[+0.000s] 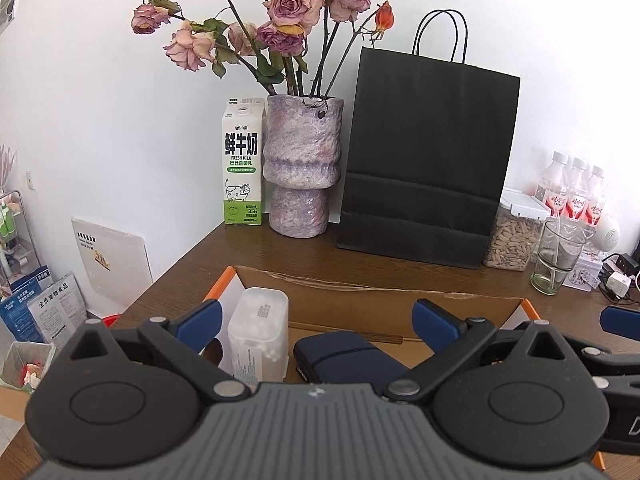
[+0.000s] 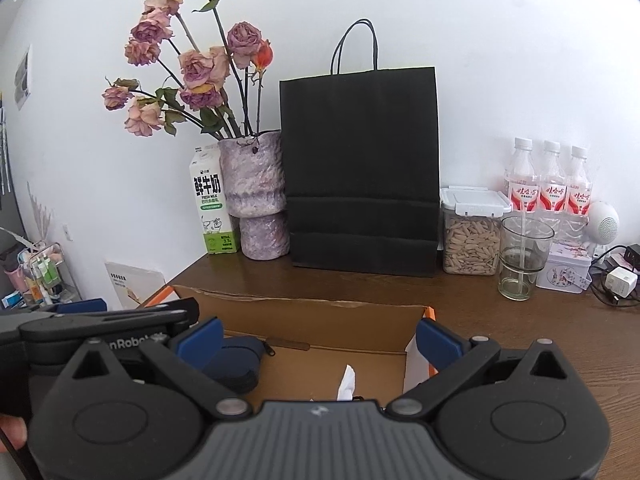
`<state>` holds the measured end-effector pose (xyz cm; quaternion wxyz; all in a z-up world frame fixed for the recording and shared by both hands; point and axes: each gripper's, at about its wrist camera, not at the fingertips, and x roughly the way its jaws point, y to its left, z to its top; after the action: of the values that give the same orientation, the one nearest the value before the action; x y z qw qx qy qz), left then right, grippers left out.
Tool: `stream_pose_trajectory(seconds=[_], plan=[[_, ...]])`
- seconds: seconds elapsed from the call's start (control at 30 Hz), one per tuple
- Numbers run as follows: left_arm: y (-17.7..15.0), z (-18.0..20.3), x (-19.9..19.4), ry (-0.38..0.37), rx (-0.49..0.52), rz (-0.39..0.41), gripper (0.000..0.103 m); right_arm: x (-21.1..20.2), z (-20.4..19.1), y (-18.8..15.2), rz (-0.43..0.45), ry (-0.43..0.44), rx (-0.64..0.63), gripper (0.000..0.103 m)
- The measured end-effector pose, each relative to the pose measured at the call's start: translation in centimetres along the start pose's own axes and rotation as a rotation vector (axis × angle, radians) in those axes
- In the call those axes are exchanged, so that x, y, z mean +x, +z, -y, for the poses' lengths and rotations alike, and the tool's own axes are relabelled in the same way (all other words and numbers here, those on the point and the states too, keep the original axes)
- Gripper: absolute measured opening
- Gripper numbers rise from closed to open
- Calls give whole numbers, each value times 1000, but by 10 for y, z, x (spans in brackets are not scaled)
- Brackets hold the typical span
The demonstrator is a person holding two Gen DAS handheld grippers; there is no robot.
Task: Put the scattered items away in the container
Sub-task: 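Carry the glasses case and tissue over the box and open both grippers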
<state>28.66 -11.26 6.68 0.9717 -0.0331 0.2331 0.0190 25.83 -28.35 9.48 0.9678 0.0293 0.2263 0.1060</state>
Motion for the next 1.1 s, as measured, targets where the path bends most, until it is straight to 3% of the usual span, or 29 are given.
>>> stream_pose_trajectory(seconds=[0.5, 1.1], plan=[[-6, -24, -68, -29, 18, 49, 103, -63, -34, -10, 45, -8, -61, 103], [-49, -62, -157, -77, 46, 98, 103, -156, -86, -67, 101, -15, -129, 103]])
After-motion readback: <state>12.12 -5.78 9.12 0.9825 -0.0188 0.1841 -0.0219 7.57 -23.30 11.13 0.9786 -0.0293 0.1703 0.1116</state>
